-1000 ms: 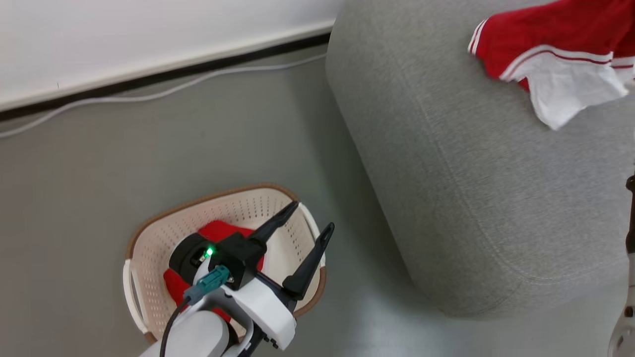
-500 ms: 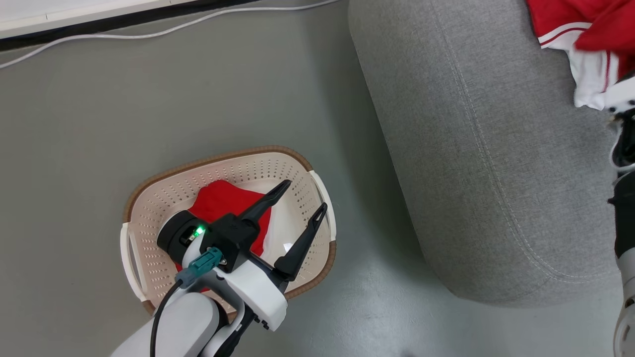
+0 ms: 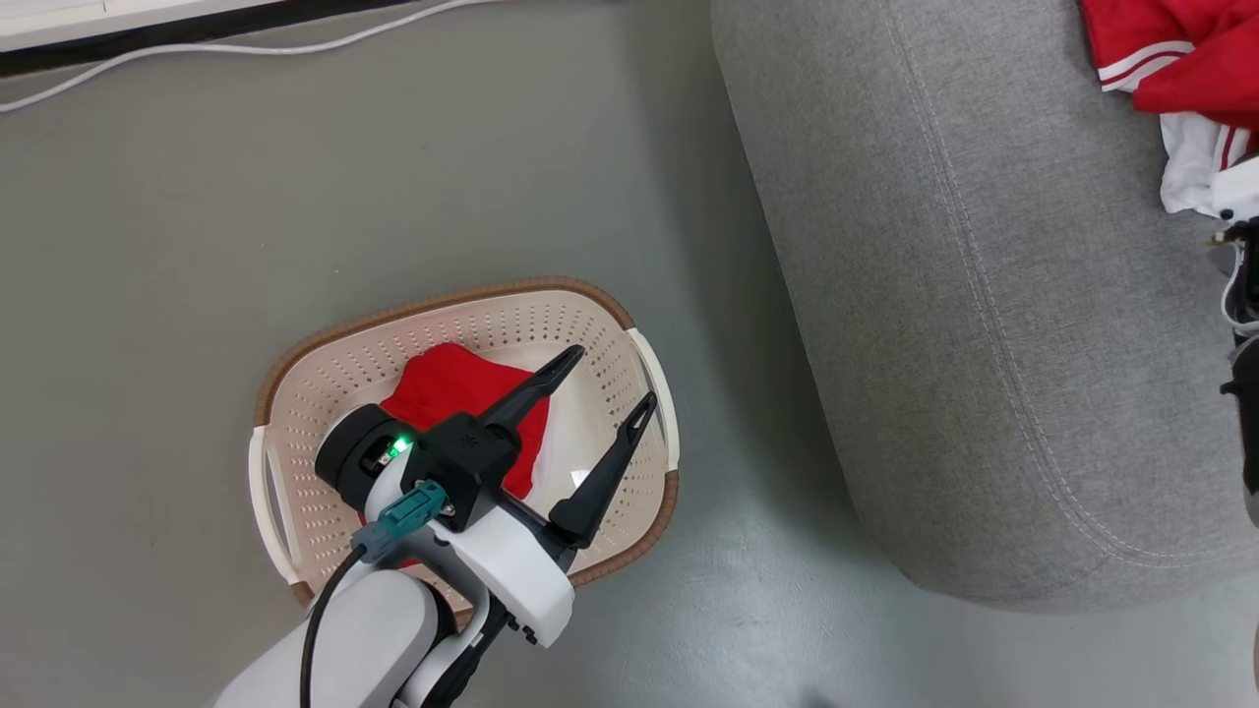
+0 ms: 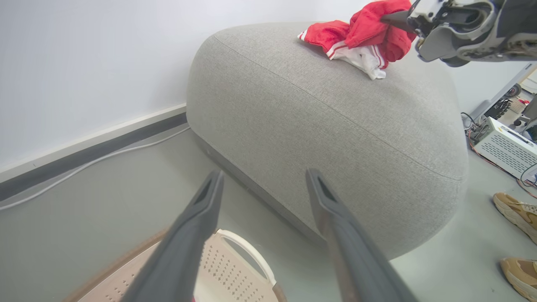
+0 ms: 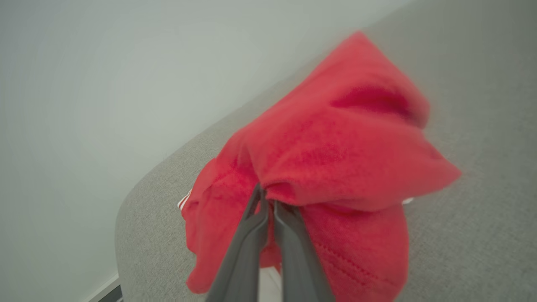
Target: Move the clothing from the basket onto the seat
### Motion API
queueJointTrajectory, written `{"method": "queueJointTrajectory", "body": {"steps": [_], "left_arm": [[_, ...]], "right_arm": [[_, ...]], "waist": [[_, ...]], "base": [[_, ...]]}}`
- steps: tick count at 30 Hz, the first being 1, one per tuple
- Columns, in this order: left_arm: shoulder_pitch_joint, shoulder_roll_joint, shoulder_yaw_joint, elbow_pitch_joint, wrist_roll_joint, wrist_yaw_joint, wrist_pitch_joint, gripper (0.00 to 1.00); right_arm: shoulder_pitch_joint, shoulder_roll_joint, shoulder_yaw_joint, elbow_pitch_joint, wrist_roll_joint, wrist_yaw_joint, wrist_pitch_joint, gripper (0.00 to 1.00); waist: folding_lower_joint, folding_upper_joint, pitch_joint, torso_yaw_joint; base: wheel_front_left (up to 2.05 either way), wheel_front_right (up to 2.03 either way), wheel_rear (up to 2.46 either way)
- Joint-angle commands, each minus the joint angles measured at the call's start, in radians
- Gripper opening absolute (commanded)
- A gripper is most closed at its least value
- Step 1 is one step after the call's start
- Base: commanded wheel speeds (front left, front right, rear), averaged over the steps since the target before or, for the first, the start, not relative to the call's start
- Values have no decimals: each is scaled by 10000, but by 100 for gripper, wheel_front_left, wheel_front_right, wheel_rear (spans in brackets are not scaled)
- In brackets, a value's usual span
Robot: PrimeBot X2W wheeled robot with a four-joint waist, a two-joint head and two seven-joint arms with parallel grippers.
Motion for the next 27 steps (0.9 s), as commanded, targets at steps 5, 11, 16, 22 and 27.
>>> {"method": "queueJointTrajectory", "body": {"steps": [5,11,16,22,27], "left_arm": [[-96,91,323,39,-122,-97,-262,100],[70,-96,427,685,-428,-201,-683,100],[382,-191,543,1089,-705,-181,-991,100],[745,-210,676,1339,-940,-106,-1208,100],[971,-249,876,1540,-1121,-5,-1401,100]], "right_arm": [[239,133,428,-67,-24,42,-59,100],[975,272,836,53,-414,42,-59,100],[1707,470,1347,-315,-446,42,-59,100],[2549,715,2086,-976,-266,42,-59,100],[3442,956,2845,-2102,130,42,-59,100]], "waist": [[0,0,-522,-28],[0,0,-1542,76],[0,0,-2405,138],[0,0,-3089,273],[0,0,-3618,652]], "base": [[0,0,0],[0,0,0],[0,0,0],[0,0,0],[0,0,0]]}}
